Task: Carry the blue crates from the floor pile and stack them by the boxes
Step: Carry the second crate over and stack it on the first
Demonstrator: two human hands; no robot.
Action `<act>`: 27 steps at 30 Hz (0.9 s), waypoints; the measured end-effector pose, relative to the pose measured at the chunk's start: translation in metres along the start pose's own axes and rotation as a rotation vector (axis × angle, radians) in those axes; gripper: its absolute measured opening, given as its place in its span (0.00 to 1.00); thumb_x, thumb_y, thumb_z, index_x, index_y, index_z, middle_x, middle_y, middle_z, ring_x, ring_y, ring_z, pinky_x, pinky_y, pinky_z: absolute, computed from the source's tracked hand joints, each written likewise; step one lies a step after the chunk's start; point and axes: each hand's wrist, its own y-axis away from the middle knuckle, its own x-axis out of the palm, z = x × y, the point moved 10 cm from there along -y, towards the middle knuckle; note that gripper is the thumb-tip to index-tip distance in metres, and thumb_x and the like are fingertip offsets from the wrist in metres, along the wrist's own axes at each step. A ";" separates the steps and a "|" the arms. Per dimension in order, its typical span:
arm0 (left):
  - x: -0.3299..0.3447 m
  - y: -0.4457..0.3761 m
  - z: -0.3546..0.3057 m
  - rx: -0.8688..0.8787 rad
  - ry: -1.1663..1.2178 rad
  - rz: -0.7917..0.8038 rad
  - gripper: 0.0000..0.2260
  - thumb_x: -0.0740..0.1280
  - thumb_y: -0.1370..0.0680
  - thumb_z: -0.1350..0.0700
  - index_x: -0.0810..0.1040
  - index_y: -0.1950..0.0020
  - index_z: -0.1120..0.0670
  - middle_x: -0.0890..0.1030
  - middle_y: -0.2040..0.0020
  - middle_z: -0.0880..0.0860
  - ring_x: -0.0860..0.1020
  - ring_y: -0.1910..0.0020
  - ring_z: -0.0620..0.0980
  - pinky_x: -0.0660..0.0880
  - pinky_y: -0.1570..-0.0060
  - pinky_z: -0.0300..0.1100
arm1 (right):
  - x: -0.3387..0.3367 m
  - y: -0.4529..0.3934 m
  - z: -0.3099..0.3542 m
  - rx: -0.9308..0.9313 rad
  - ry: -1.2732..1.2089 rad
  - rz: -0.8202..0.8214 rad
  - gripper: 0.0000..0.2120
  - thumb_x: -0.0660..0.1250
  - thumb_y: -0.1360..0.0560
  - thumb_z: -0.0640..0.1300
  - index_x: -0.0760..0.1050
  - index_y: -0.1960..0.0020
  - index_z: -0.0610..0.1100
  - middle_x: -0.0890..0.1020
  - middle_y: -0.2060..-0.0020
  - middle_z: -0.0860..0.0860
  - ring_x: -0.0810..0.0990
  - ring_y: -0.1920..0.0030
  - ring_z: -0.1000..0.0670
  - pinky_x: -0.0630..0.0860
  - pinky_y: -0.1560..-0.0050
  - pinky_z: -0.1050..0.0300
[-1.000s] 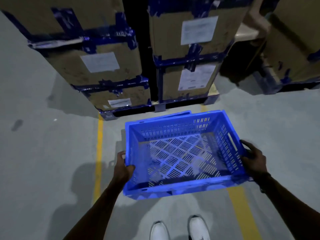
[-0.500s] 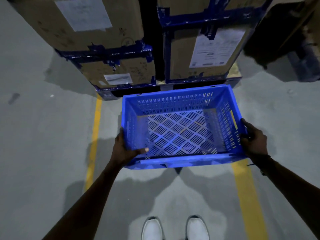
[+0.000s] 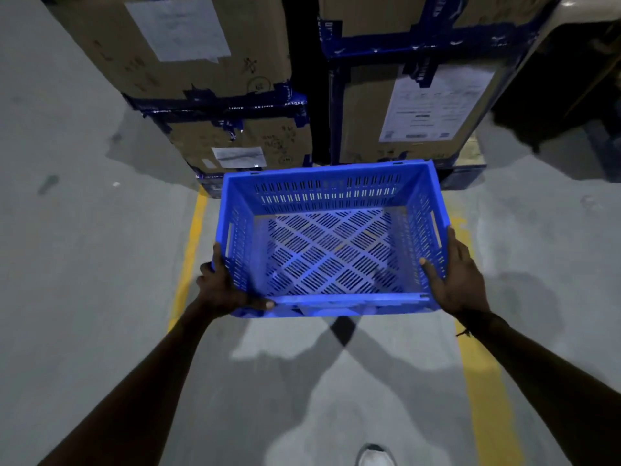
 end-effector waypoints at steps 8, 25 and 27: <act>-0.010 -0.019 0.000 -0.051 -0.028 -0.015 0.81 0.85 0.57 0.35 0.31 0.20 0.42 0.52 0.21 0.60 0.53 0.22 0.66 0.60 0.26 0.63 | 0.020 -0.026 0.001 0.026 0.051 0.026 0.39 0.52 0.20 0.63 0.46 0.18 0.42 0.66 0.26 0.37 0.75 0.36 0.33 0.76 0.45 0.43; -0.004 -0.022 0.005 0.014 -0.043 0.007 0.82 0.81 0.61 0.28 0.30 0.21 0.40 0.50 0.19 0.58 0.56 0.21 0.65 0.62 0.26 0.63 | 0.020 -0.021 -0.017 0.093 0.051 -0.069 0.31 0.54 0.17 0.58 0.50 0.18 0.51 0.75 0.45 0.34 0.76 0.46 0.32 0.72 0.48 0.44; -0.005 -0.023 0.004 0.012 -0.056 0.019 0.82 0.80 0.61 0.27 0.30 0.21 0.40 0.49 0.19 0.57 0.55 0.21 0.65 0.62 0.26 0.63 | 0.020 -0.016 -0.018 0.115 0.048 -0.079 0.31 0.54 0.17 0.58 0.50 0.18 0.51 0.76 0.45 0.34 0.76 0.46 0.32 0.72 0.48 0.43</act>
